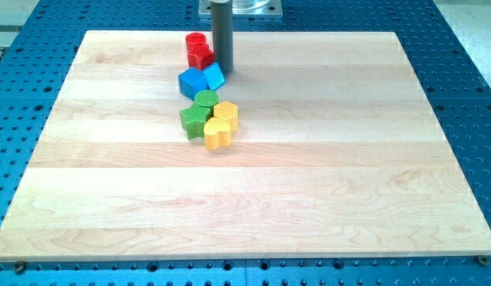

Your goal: Move blue blocks into the green blocks

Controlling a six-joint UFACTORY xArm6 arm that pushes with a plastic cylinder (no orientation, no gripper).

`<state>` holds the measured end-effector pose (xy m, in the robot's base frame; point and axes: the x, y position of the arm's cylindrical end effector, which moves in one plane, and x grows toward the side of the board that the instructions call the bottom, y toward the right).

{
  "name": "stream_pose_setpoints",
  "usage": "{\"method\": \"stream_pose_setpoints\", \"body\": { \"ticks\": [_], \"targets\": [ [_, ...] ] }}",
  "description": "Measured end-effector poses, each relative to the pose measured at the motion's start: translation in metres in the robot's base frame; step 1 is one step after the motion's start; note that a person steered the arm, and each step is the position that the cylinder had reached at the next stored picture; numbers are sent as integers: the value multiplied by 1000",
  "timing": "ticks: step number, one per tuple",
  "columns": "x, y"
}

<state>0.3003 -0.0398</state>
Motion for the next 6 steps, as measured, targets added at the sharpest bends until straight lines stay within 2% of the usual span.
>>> {"method": "stream_pose_setpoints", "body": {
  "ticks": [1, 2, 3, 4, 5, 6],
  "targets": [
    [28, -20],
    [35, -53],
    [8, -77],
    [43, -111],
    [53, -73],
    [57, -123]
  ]
}}
